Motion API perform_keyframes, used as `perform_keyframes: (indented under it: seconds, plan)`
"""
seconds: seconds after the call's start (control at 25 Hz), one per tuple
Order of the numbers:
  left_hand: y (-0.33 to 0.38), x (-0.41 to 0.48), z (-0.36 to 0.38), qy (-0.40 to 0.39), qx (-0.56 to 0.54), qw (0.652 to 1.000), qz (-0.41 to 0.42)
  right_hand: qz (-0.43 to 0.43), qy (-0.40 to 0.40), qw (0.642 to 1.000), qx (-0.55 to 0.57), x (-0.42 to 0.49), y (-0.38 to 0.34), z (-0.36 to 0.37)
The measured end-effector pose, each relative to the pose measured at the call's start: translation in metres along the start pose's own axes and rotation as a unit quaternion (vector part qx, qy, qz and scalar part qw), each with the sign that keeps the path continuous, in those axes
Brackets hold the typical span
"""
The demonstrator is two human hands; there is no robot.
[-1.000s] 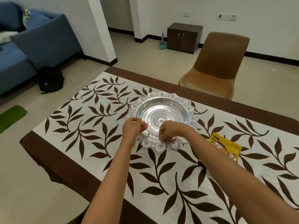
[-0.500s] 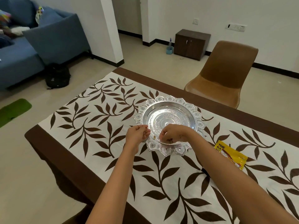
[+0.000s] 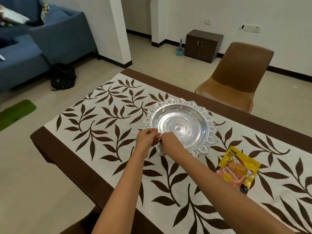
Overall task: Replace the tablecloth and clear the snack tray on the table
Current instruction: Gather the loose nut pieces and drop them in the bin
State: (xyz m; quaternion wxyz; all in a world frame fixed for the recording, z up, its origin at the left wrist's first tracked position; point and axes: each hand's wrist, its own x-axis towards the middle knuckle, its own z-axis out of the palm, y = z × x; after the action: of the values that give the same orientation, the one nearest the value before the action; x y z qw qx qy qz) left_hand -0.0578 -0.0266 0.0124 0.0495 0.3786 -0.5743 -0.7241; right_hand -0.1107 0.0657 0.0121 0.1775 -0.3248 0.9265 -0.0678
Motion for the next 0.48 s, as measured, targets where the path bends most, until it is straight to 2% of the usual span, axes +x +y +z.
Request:
perform_keyframes:
  seconds: [0.08, 0.2, 0.32, 0.48]
  plan:
    - [0.000, 0.001, 0.000, -0.002, -0.004, 1.000, 0.000, -0.018, -0.007, 0.999, 0.037, -0.002, 0.010, -0.012]
    - [0.000, 0.002, 0.000, -0.005, -0.008, 1.000, -0.003, -0.011, -0.057, 0.980, 0.188, -0.005, 0.032, -0.029]
    - [0.000, 0.001, 0.000, -0.001, -0.006, 1.000, -0.001, -0.009, -0.090, 0.941, 0.326, -0.011, 0.048, -0.029]
    - [-0.001, 0.001, 0.000, -0.003, 0.002, 1.000, 0.008, 0.050, -0.118, 0.876, 0.464, -0.010, 0.057, -0.021]
